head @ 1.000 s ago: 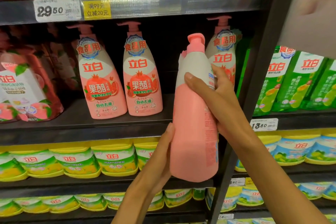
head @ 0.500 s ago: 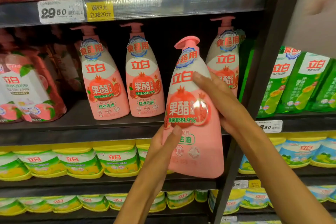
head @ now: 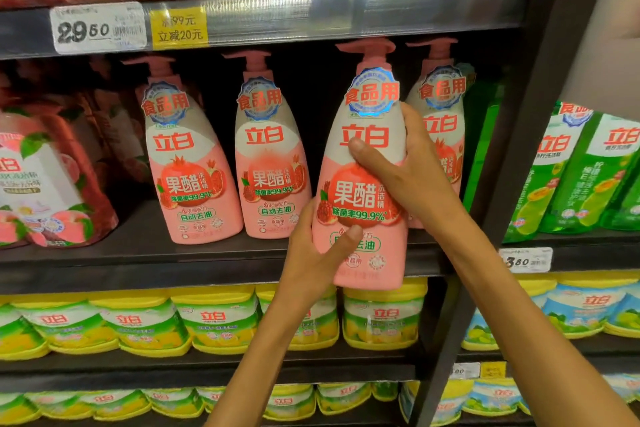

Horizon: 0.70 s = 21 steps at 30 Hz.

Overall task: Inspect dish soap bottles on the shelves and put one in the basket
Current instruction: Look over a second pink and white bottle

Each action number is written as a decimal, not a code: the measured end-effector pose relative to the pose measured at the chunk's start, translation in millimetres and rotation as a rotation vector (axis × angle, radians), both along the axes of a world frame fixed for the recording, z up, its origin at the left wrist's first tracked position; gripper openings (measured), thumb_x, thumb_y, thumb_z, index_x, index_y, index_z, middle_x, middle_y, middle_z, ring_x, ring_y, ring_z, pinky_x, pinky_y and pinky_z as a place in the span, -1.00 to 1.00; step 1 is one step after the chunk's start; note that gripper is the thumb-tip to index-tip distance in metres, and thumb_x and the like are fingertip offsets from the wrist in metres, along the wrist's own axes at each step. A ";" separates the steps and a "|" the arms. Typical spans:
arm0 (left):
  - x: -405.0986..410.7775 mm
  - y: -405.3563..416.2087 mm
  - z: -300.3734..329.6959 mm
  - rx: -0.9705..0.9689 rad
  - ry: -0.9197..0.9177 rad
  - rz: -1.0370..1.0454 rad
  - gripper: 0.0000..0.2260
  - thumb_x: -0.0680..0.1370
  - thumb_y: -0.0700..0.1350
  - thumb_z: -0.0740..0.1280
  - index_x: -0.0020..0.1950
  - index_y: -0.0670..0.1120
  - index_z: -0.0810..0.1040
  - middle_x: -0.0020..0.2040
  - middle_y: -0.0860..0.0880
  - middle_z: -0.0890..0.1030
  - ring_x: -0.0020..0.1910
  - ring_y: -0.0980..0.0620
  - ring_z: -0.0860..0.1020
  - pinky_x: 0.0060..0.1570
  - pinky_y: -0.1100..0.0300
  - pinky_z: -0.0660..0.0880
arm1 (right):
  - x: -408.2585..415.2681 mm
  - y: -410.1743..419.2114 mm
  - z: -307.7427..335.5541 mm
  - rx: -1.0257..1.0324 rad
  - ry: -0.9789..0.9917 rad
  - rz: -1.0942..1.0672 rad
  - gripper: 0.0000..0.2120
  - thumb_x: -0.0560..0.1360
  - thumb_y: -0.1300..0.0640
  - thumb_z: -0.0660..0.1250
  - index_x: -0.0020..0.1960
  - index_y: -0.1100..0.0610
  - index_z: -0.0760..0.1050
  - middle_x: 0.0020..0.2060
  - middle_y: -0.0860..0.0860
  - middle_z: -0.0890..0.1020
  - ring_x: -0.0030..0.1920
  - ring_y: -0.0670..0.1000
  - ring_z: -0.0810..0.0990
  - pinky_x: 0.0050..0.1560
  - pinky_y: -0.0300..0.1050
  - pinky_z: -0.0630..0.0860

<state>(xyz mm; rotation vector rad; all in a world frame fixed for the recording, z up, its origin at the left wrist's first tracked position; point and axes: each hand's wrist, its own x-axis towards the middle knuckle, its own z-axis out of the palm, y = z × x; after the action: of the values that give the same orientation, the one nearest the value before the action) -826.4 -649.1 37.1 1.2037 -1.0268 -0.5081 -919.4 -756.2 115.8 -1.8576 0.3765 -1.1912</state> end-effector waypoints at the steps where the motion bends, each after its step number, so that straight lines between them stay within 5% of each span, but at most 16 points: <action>1: 3.0 -4.8 -0.4 -0.006 -0.006 0.015 -0.58 0.43 0.01 0.48 0.22 0.03 0.44 0.05 0.09 0.61 -0.02 0.31 0.60 -0.16 0.46 0.50 | 3.9 -4.4 -1.5 -0.007 -0.001 -0.012 -0.43 0.44 0.03 0.45 0.35 0.11 0.30 0.13 0.00 0.59 0.06 -0.10 0.64 -0.01 -0.20 0.61; 6: 15.8 -24.5 -4.6 0.010 -0.065 0.110 -0.22 0.23 0.29 0.47 0.33 -0.04 0.36 0.11 0.10 0.57 0.04 0.35 0.56 -0.09 0.49 0.47 | 21.7 -20.2 -7.6 -0.015 -0.072 -0.074 -0.61 0.47 0.15 0.46 0.19 0.11 0.35 -0.04 -0.14 0.59 -0.09 -0.24 0.64 -0.16 -0.35 0.57; 12: 24.1 -38.3 -16.5 0.024 -0.067 0.093 -0.42 0.37 -0.07 0.51 0.30 0.05 0.30 0.14 0.12 0.51 0.05 0.40 0.54 -0.07 0.51 0.46 | 31.8 -19.7 -19.9 -0.079 -0.121 -0.043 -0.43 0.39 0.05 0.45 0.30 -0.12 0.27 0.11 -0.25 0.52 0.12 -0.24 0.58 0.02 -0.33 0.55; 21: 21.5 -48.7 -24.1 -0.004 -0.006 0.149 -0.34 0.32 -0.10 0.51 0.36 0.04 0.32 0.16 0.11 0.56 0.07 0.31 0.57 -0.07 0.48 0.49 | 39.0 -36.7 -29.8 -0.025 -0.191 0.001 -0.47 0.41 0.15 0.46 0.30 0.09 0.31 0.04 -0.27 0.60 0.06 -0.23 0.63 -0.11 -0.39 0.55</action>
<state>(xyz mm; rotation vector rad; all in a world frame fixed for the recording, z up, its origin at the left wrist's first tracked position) -804.9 -697.8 13.0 1.2685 -0.9347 -0.3857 -880.3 -792.9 86.0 -1.7470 0.2550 -1.3651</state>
